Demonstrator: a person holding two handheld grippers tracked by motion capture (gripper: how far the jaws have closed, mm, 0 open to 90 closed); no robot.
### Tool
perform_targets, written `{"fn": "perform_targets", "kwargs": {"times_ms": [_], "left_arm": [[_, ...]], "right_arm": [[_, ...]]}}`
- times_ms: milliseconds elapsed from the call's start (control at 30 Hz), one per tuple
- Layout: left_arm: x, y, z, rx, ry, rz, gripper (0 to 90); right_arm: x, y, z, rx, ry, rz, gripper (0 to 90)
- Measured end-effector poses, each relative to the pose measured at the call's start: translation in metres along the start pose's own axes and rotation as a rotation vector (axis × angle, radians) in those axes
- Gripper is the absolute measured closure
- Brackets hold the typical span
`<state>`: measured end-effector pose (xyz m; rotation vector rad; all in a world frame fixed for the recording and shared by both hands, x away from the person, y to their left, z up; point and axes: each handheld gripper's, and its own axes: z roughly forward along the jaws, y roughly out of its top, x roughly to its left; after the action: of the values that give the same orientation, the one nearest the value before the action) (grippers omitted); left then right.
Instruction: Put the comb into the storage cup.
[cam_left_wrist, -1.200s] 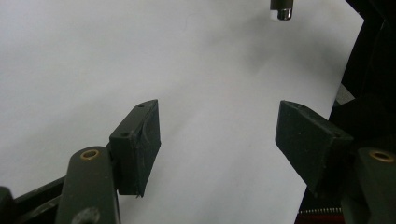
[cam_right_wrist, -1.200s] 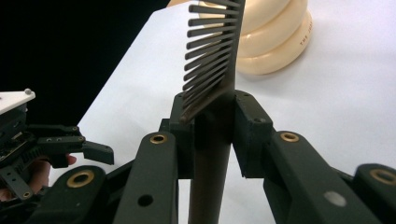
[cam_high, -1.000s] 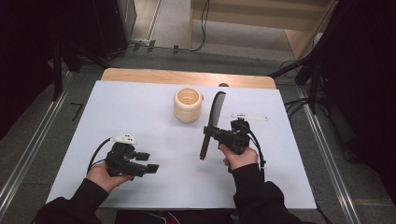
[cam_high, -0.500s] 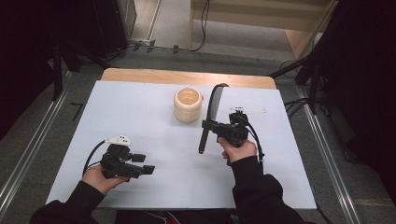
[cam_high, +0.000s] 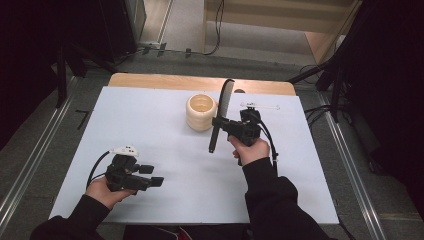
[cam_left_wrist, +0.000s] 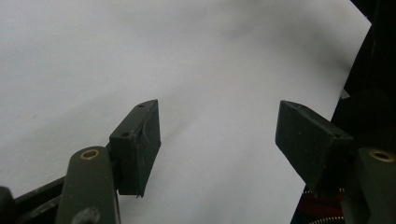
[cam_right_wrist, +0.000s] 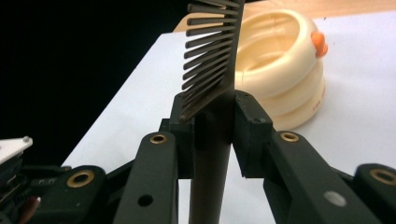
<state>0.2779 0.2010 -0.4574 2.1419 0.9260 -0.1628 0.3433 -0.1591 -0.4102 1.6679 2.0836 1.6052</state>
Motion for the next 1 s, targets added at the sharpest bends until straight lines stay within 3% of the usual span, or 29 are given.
{"fn": "perform_targets", "kwargs": {"times_ms": [667,1000], "left_arm": [[0.002,0.000,0.002,0.006,0.000,-0.005,31.4],[0.004,0.000,0.002,0.008,-0.003,-0.013,31.4]], "right_arm": [[0.002,0.050,0.011,-0.081,-0.066,-0.049,69.8],[0.007,0.078,0.029,-0.118,-0.110,-0.089,69.7]]}}
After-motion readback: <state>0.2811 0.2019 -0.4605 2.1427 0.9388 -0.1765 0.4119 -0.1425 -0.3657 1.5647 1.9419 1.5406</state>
